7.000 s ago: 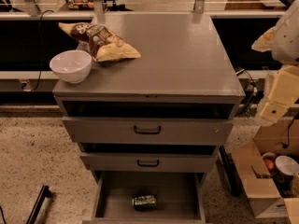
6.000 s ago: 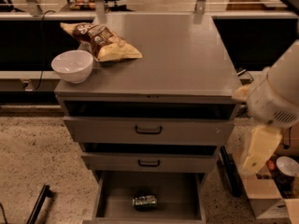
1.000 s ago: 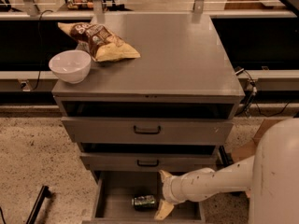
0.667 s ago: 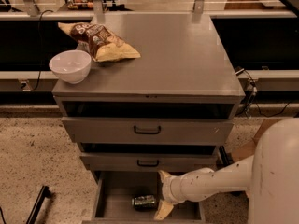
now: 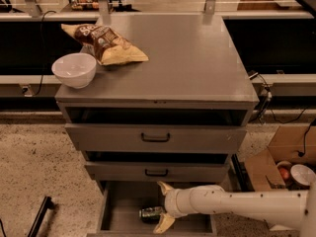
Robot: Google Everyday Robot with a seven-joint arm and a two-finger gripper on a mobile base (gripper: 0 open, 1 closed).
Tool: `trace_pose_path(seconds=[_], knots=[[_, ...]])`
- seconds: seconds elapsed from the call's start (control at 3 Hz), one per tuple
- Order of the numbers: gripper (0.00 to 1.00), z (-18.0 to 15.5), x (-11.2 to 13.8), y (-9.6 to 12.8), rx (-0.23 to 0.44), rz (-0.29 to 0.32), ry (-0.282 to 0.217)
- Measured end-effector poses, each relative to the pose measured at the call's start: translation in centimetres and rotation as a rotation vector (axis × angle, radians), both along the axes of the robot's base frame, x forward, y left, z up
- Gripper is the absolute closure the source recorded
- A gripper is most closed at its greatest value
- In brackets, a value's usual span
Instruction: Pick green can from bottom drawer and place on counter
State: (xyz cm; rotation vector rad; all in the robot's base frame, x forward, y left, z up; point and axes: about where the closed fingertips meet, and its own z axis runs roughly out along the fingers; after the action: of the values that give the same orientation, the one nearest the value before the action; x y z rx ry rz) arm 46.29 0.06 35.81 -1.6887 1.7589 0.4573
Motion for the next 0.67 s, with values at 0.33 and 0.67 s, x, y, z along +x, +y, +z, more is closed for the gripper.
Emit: trace_pose_path(seconds=[0.33,0.67], knots=[[0.00,-0.7,1.4,-0.2,0.063,0.002,-0.044],[0.00,-2.3,2.4,-0.1,0.052,0.004,-0.024]])
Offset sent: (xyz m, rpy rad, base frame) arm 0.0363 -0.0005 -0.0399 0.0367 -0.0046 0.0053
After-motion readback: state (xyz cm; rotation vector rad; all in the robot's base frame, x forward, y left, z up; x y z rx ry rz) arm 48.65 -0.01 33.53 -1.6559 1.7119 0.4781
